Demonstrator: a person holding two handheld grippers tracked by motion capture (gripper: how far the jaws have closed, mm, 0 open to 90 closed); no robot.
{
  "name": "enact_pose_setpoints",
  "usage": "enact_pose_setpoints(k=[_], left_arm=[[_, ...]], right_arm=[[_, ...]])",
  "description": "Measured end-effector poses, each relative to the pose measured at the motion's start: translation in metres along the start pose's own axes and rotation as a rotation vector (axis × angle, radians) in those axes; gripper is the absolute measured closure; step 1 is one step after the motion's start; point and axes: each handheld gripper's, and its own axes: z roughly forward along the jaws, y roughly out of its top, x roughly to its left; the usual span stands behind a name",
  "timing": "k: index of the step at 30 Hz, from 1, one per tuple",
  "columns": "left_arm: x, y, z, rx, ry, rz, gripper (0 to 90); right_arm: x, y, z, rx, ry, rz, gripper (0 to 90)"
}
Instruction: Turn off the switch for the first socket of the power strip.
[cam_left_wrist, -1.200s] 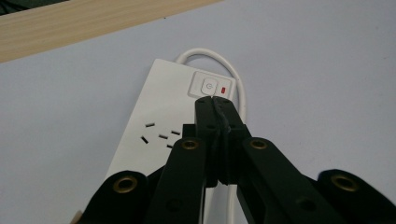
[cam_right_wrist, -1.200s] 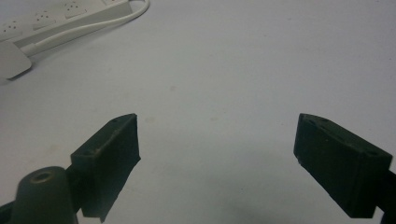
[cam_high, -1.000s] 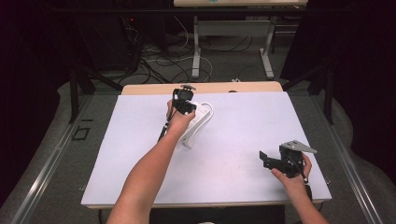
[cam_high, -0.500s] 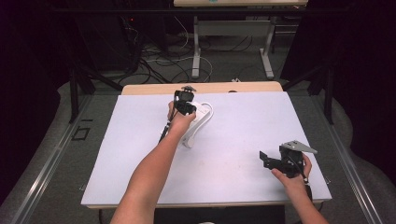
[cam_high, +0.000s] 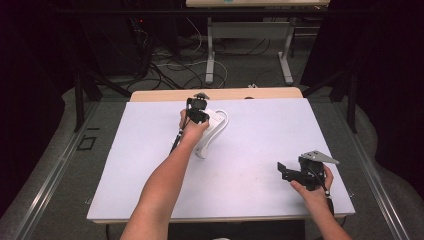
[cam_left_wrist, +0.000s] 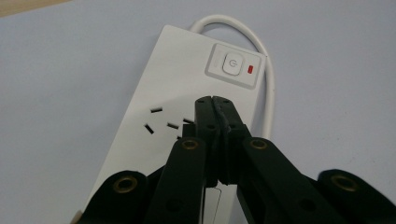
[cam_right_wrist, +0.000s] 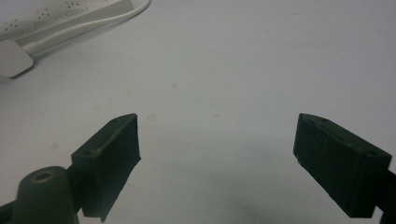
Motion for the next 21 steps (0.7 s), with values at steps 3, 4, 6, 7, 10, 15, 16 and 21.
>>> enact_pose_setpoints(k=[3,4,6,7,10,15,16,21], left_arm=[[0.001,0.0,0.002,0.014,-0.001,0.001,90.0],[0.001,0.0,0.002,0.017,-0.001,-0.001,90.0],[0.001,-0.001,0.004,0.018,-0.001,0.0,90.0],[0.001,-0.001,0.004,0.02,0.0,0.0,90.0],[0.002,-0.001,0.005,0.033,0.003,-0.002,90.0],[0.002,-0.002,0.008,0.046,0.002,-0.005,90.0],[0.003,-0.002,0.008,0.051,0.002,0.0,90.0],[0.001,-0.004,0.012,0.063,-0.006,0.005,90.0]], right_arm=[[0.0,0.0,0.0,0.001,0.001,0.003,13.8],[0.0,0.0,0.0,0.001,0.001,0.003,13.8],[0.0,0.0,0.0,0.003,0.001,0.004,13.8],[0.0,0.0,0.001,0.004,-0.001,0.006,13.8],[0.0,0.0,0.001,0.004,0.001,0.004,13.9],[0.0,0.0,0.0,0.004,0.001,0.004,13.8],[0.0,0.0,0.0,0.003,0.001,0.004,13.8],[0.0,0.0,0.001,0.004,0.001,0.003,13.9]])
